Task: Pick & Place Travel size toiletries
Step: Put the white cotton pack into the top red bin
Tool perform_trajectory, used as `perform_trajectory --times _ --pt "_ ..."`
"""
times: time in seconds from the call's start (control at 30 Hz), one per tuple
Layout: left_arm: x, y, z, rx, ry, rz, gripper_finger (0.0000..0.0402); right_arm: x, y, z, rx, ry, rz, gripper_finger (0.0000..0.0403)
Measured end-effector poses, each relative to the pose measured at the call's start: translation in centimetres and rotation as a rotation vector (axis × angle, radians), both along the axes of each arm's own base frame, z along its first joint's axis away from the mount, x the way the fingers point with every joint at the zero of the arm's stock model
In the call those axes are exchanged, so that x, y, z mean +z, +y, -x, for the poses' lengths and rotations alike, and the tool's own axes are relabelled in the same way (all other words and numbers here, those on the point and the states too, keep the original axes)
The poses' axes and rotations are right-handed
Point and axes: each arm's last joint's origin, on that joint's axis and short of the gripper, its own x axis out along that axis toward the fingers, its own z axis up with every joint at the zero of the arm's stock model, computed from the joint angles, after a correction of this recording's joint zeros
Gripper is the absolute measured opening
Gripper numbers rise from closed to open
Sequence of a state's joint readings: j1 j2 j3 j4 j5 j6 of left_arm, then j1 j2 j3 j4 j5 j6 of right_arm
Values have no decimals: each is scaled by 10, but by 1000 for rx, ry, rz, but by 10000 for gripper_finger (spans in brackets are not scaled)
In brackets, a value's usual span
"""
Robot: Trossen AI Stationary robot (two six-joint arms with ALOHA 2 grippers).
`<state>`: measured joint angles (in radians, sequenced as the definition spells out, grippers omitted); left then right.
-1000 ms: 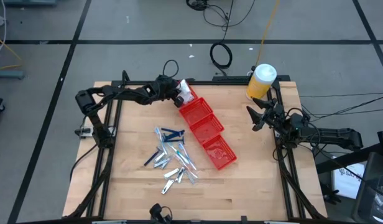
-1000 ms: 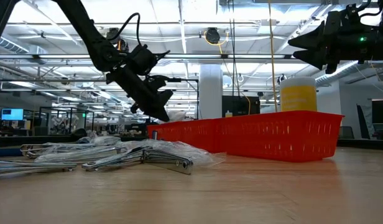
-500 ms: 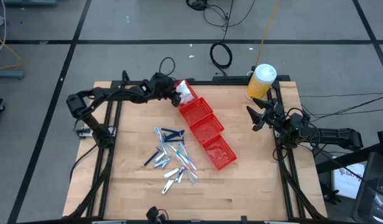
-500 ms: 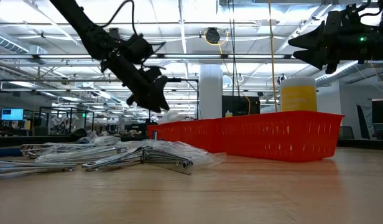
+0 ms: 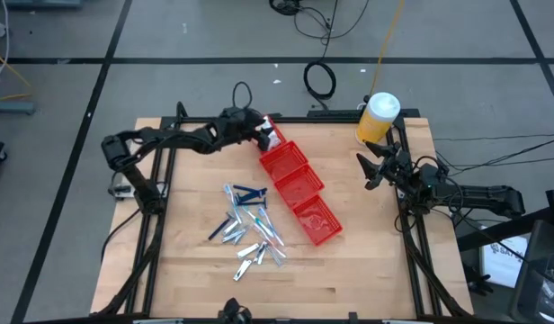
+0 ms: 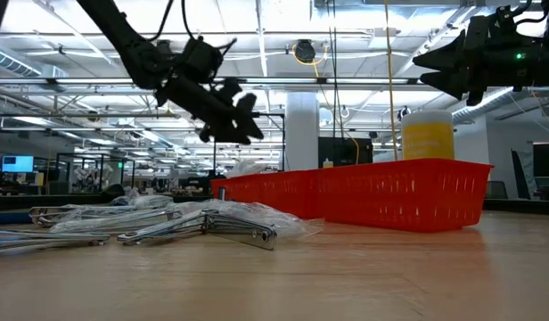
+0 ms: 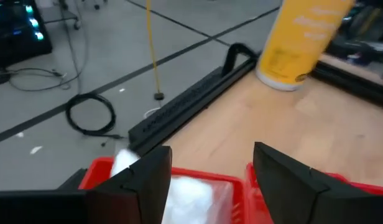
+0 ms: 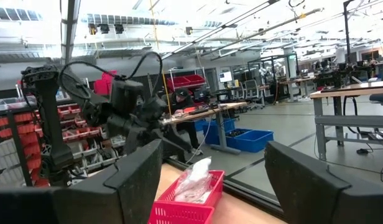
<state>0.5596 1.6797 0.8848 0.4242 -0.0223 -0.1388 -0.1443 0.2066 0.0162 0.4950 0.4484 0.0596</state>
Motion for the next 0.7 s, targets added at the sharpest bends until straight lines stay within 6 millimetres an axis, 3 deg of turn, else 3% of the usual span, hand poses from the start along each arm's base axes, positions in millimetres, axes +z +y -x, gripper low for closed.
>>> perform_trajectory --times 0.17,0.37,0.7 --pt "-29 9 -1 136 96 10 197 0 0 0 0 2 0 267" --pt "-64 20 -2 108 122 130 172 0 0 0 0 2 0 267" --pt "-65 20 -3 99 133 123 134 0 0 0 1 -4 -3 267"
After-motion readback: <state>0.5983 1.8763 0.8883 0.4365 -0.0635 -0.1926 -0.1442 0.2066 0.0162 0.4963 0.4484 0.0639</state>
